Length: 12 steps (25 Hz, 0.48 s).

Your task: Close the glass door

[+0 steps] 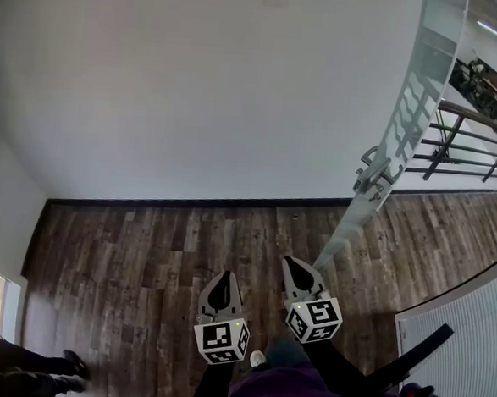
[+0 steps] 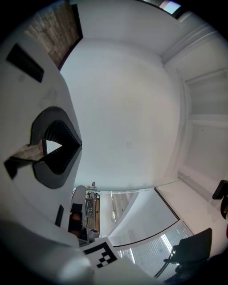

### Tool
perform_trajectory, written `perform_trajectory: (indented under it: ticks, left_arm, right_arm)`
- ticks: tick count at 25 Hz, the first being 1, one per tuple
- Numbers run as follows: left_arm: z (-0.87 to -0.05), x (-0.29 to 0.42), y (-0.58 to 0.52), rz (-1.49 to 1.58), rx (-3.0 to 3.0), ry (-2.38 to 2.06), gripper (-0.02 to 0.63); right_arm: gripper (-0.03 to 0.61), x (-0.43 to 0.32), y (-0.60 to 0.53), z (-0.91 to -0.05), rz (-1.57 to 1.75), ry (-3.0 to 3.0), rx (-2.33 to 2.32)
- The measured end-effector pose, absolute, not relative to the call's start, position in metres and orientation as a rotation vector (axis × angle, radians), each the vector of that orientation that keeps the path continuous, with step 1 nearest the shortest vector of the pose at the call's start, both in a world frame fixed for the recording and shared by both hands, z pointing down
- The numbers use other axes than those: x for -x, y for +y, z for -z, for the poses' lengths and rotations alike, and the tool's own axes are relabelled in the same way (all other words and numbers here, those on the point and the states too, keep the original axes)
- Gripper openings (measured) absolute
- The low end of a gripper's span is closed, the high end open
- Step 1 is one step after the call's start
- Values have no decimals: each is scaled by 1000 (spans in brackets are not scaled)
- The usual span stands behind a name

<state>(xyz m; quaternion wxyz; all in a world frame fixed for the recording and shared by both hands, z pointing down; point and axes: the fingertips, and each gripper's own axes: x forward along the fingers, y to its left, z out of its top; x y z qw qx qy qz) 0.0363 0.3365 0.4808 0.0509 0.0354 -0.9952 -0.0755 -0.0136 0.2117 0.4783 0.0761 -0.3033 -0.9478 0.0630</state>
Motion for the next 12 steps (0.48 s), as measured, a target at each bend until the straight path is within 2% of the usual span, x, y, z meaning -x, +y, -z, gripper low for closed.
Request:
perform_trajectory:
  ticks: [12]
  left_arm:
    - [-494, 42, 365, 262, -91, -3025, 0]
  right_arm:
    - [-3, 98, 228, -484, -170, -2861, 870]
